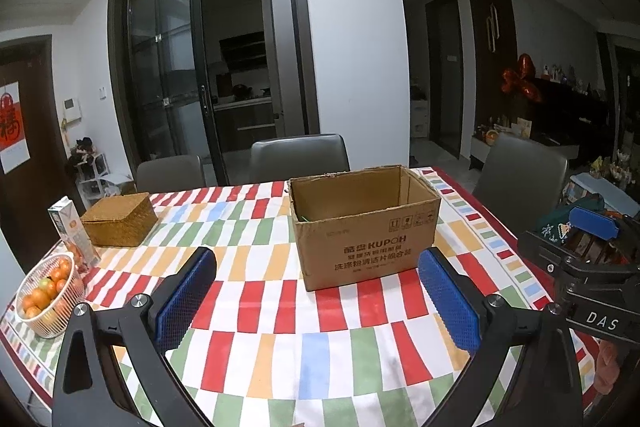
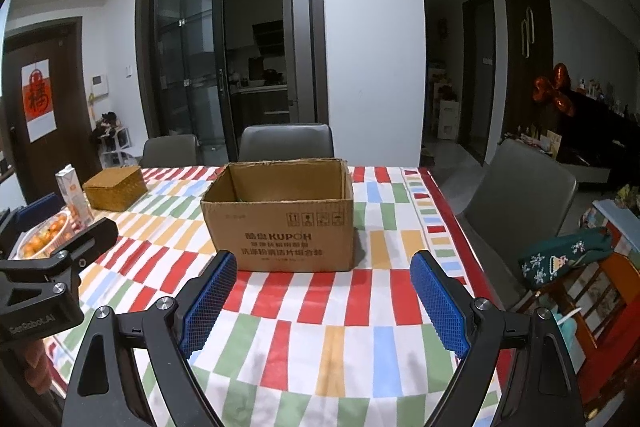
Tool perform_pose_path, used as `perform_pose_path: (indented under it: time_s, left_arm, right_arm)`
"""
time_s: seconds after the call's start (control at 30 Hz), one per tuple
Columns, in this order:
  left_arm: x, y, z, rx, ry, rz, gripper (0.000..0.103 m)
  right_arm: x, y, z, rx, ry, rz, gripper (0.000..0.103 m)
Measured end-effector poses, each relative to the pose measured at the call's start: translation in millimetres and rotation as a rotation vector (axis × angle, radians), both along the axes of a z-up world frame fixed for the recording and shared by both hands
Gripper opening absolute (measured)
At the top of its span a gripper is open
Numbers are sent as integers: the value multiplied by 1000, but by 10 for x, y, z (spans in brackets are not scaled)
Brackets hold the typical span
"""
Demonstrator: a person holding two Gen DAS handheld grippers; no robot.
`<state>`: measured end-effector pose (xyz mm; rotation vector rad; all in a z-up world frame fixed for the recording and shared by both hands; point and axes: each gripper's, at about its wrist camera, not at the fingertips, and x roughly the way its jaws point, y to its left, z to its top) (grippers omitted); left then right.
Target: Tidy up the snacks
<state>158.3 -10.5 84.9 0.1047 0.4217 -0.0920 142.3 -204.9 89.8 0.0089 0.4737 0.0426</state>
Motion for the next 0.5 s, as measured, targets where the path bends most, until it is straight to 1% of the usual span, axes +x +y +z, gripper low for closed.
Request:
perform_pose_path:
  time_s: [0.5]
  left_arm:
    - [-72, -18, 59, 1, -30, -15, 103]
  right_arm:
    - [-58, -27, 41, 4, -11, -3, 89]
